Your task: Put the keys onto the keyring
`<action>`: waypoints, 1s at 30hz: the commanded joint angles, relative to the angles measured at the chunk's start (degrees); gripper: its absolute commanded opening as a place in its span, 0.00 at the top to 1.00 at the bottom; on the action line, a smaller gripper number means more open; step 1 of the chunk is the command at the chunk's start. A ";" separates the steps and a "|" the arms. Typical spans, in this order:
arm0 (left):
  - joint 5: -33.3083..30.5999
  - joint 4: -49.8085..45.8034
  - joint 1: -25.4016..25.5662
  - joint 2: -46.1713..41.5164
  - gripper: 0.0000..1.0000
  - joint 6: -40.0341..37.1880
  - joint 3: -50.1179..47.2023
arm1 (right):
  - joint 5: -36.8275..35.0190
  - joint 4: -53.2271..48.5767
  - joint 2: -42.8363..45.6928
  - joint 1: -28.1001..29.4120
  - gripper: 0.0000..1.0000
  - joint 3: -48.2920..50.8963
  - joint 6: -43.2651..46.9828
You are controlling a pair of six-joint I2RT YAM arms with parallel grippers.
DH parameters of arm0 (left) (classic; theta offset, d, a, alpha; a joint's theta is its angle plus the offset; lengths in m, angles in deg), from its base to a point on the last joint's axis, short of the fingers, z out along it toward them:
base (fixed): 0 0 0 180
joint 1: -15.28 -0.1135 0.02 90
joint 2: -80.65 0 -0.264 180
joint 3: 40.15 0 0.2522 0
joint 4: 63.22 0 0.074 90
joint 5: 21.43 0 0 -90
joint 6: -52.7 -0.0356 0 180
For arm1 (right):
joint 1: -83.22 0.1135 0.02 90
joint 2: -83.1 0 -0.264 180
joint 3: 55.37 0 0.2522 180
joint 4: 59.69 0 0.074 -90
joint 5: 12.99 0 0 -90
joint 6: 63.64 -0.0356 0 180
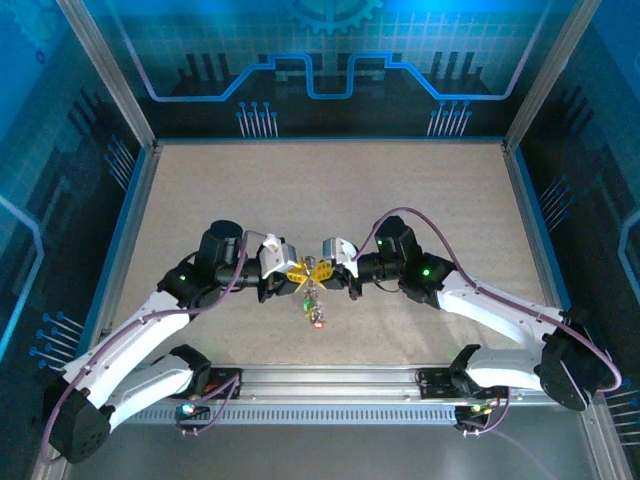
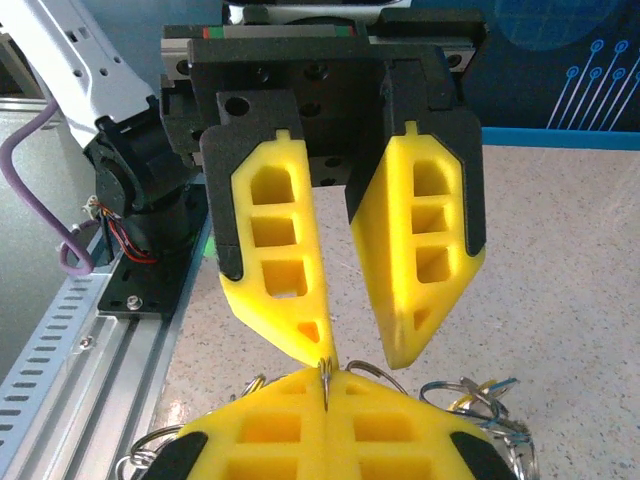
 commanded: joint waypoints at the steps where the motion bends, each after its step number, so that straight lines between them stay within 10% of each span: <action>1: 5.65 1.35 0.47 -0.39 0.73 0.38 1.95 | -1.47 1.36 0.52 1.08 1.00 -1.77 1.03; 30: 5.36 0.19 0.37 1.56 0.77 -0.58 2.45 | -1.55 2.00 1.94 1.48 1.00 -1.17 0.52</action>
